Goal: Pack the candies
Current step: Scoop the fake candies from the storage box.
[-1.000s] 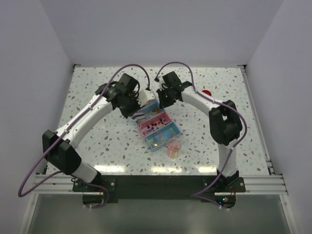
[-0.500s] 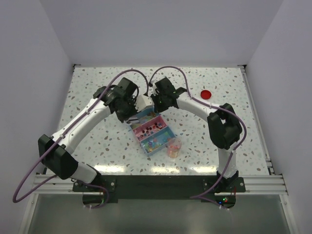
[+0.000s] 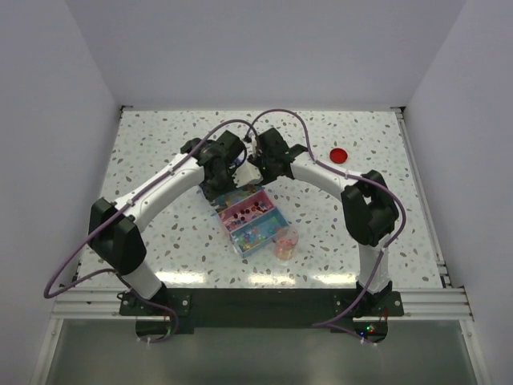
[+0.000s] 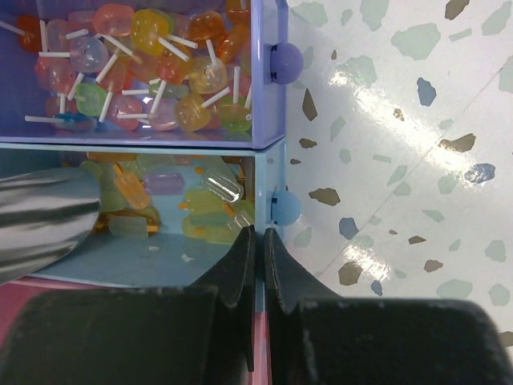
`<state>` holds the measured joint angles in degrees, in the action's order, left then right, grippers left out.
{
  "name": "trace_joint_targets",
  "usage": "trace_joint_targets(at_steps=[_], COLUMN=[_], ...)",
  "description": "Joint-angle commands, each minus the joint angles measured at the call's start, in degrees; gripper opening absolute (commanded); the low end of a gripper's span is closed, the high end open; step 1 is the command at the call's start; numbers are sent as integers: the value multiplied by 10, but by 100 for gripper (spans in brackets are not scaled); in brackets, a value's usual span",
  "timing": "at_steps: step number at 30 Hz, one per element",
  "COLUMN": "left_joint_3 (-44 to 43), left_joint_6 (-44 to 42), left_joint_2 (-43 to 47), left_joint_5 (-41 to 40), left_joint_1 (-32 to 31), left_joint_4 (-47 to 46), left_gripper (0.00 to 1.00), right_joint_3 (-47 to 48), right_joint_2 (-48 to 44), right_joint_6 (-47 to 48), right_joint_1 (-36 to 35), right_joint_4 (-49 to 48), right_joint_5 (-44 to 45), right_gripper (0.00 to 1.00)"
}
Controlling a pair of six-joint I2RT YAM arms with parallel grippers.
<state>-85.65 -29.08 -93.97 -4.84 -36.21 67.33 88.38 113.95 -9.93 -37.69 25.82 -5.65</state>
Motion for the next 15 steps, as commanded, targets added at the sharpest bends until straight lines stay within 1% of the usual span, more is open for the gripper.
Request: trace_joint_targets(at_steps=[1, 8, 13, 15], left_joint_3=[-26, -59, -53, -31], left_joint_6=[9, 15, 26, 33], left_joint_2=[-24, -83, -111, -114], left_joint_5=[-14, 6, 27, 35], left_joint_1=[-6, -8, -8, -7], left_joint_4=[15, 28, 11, -10], left_gripper=[0, 0, 0, 0], right_joint_3=[-4, 14, 2, -10], right_joint_2=[-5, 7, 11, 9], right_joint_6=[-10, -10, -25, -38], right_joint_1=[-9, -9, -5, 2], right_joint_4=[-9, -6, -21, -37], right_joint_5=[-28, -51, -80, -96], right_gripper=[0, 0, 0, 0])
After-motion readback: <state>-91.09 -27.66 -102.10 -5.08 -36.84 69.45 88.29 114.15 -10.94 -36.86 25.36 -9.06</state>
